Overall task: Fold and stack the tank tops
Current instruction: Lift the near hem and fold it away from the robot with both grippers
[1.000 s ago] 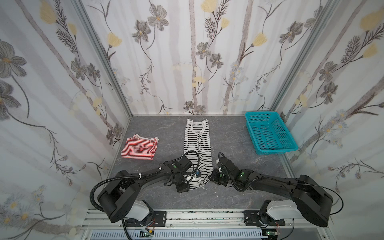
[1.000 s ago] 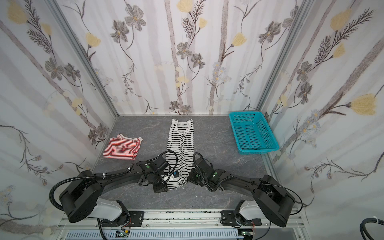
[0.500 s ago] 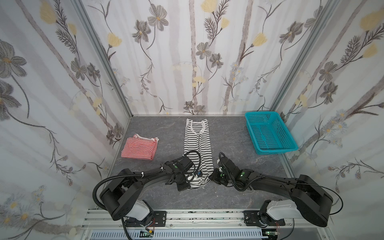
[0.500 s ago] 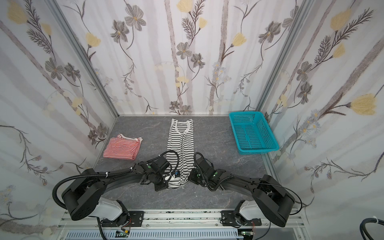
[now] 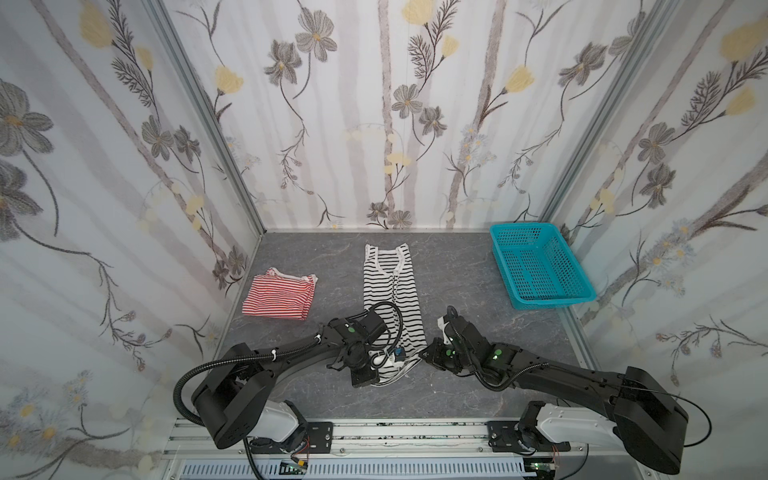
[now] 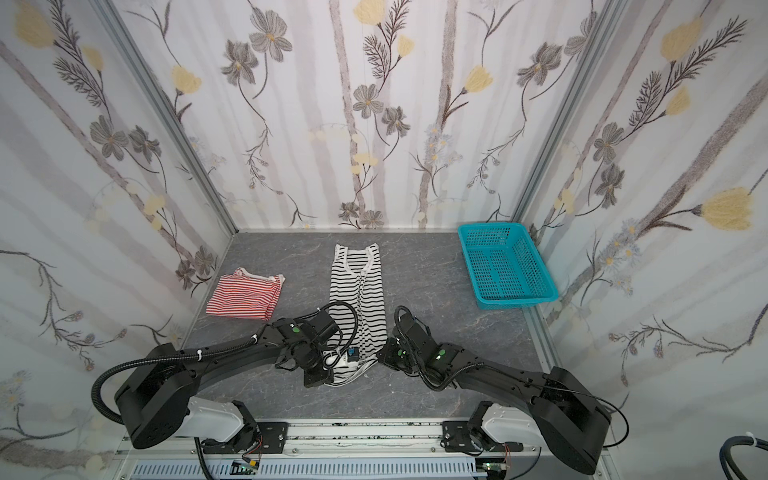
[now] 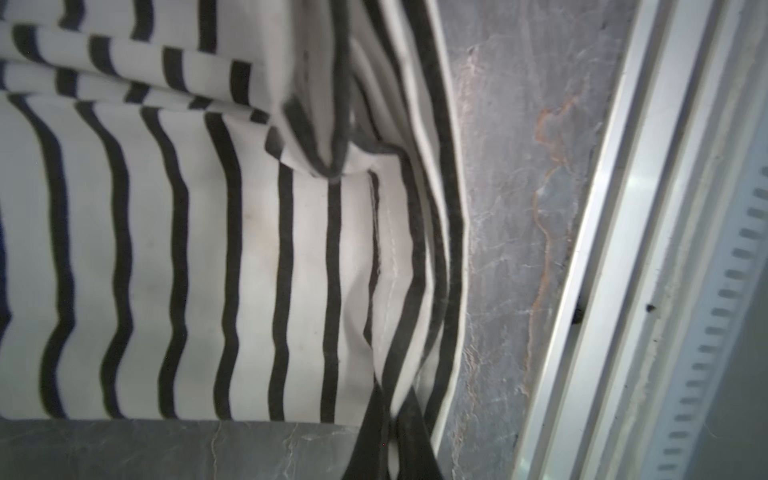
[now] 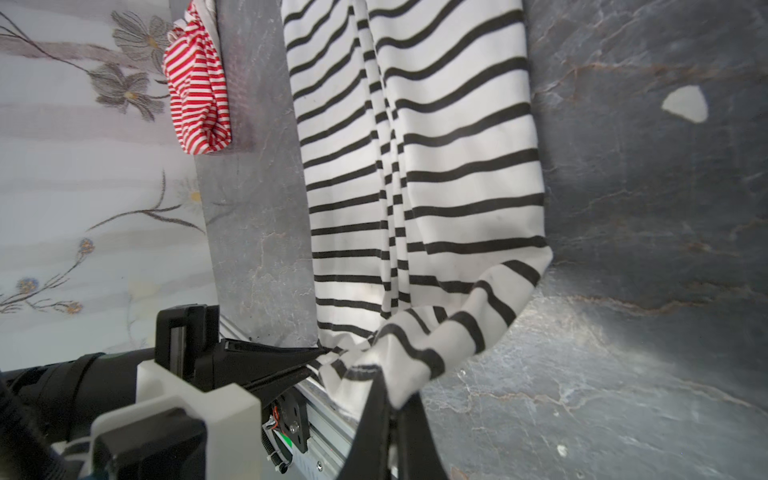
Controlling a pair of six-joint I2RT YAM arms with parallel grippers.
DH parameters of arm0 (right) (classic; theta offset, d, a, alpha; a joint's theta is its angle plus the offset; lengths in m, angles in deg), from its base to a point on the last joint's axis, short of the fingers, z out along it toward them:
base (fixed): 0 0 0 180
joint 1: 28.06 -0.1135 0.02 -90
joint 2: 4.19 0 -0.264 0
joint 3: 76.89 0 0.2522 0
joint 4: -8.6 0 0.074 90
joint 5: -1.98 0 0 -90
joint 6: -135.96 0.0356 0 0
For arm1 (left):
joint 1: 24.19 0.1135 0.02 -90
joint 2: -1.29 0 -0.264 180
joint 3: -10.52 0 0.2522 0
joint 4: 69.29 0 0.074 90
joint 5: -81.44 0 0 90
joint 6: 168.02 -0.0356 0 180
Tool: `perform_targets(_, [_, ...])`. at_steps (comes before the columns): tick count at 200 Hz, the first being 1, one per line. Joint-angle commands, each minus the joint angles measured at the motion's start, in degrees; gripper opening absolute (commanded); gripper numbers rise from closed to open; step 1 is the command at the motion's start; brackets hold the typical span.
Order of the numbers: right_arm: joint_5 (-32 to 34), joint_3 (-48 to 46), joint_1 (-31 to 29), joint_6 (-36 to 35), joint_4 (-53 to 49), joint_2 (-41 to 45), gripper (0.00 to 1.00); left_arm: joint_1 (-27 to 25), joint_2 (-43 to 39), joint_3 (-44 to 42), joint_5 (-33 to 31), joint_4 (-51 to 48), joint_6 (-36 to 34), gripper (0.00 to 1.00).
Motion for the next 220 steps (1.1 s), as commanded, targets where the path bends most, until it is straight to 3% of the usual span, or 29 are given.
perform_targets(1, [2.34,1.49,-0.3,0.5,-2.58,2.16,0.0,0.08,-1.75,2.89,3.33,-8.28,-3.02,0.0])
perform_targets(33, [3.06,5.32,0.17,-1.29,-5.32,2.45,0.0,1.21,-2.62,6.82,-1.27,-9.97,-4.84,0.0])
perform_targets(69, [2.12,11.56,3.64,-5.9,-7.48,-1.37,0.0,8.17,0.9,13.79,-4.17,-9.97,-9.56,0.0])
perform_targets(146, [-2.59,31.29,14.39,-17.94,-12.11,-18.08,0.0,22.25,19.75,38.25,-1.19,-11.76,-17.32,0.0])
perform_targets(180, [-4.11,39.92,17.53,-21.94,-15.02,-25.6,0.0,24.06,27.29,47.54,0.01,-13.42,-18.02,0.0])
perform_targets(220, [-7.03,45.56,20.86,-24.29,-15.1,-34.02,0.0,25.75,34.59,52.33,-0.77,-14.36,-18.42,0.0])
